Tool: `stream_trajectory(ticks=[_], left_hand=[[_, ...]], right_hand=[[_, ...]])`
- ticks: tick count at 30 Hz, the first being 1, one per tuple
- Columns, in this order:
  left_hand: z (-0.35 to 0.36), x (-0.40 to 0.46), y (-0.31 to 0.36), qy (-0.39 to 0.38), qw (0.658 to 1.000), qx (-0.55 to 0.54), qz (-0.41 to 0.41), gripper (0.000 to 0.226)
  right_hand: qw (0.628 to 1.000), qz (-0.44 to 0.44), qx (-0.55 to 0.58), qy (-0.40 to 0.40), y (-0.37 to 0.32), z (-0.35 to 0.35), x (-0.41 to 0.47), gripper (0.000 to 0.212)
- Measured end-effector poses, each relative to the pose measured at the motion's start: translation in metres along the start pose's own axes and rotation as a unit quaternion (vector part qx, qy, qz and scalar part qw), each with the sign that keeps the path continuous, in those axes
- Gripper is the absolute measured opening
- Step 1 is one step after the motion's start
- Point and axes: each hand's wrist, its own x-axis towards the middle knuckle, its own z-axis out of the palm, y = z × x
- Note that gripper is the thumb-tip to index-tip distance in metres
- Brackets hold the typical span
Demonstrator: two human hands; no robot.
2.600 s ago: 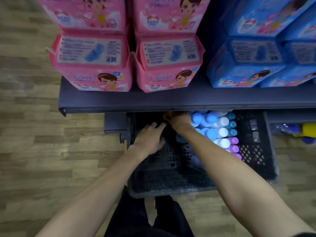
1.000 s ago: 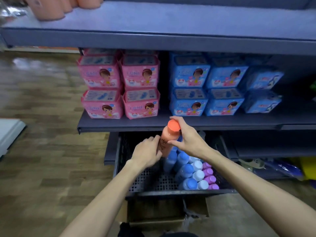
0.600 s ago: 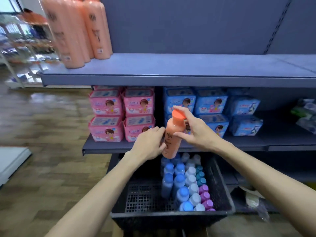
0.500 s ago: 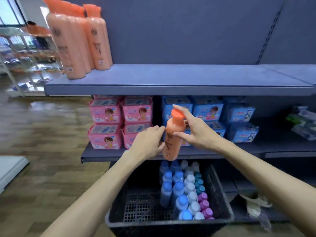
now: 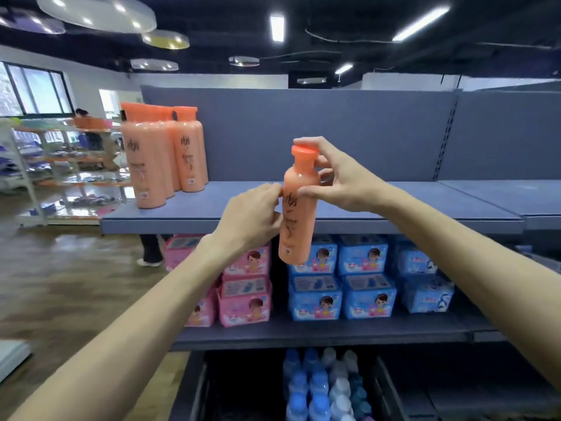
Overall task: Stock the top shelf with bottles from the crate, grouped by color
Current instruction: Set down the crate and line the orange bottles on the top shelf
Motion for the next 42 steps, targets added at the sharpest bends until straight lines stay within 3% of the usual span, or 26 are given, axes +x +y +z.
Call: stream_trajectory(ticks=[10, 17, 22, 24, 26, 29, 42], left_hand=[[-0.043, 0.049, -0.036, 0.028, 0.999, 0.040, -0.016, 0.008], [-0.039, 0.067, -0.066, 0.004, 0.998, 0.064, -0.015, 0.010], [-0.027, 0.069, -0.082, -0.005, 0.999, 0.045, -0.011, 0.019], [-0.021, 0.067, -0.085, -0.001, 0.999, 0.050, 0.003, 0.023], [-0.016, 0.066, -0.088, 0.006, 0.999, 0.049, 0.011, 0.024], [-0.013, 0.068, -0.092, 0.011, 0.999, 0.042, 0.015, 0.025], [-0.009, 0.049, -0.149, -0.026, 0.998, 0.053, -0.034, 0.034]], right_hand=[[1.000, 0.005, 0.020, -0.003, -0.026, -0.015, 0.070, 0.068], [1.000, 0.020, -0.001, -0.002, -0.021, -0.002, 0.100, 0.068], [0.992, 0.081, 0.083, 0.058, -0.009, 0.020, 0.101, 0.087], [0.992, 0.102, 0.049, 0.062, 0.003, 0.035, 0.088, 0.096], [0.991, 0.125, -0.026, 0.050, 0.017, 0.056, 0.073, 0.086], [0.981, 0.170, -0.034, 0.082, 0.024, 0.077, 0.061, 0.063], [0.983, 0.160, -0.033, 0.085, 0.029, 0.111, 0.101, 0.060]])
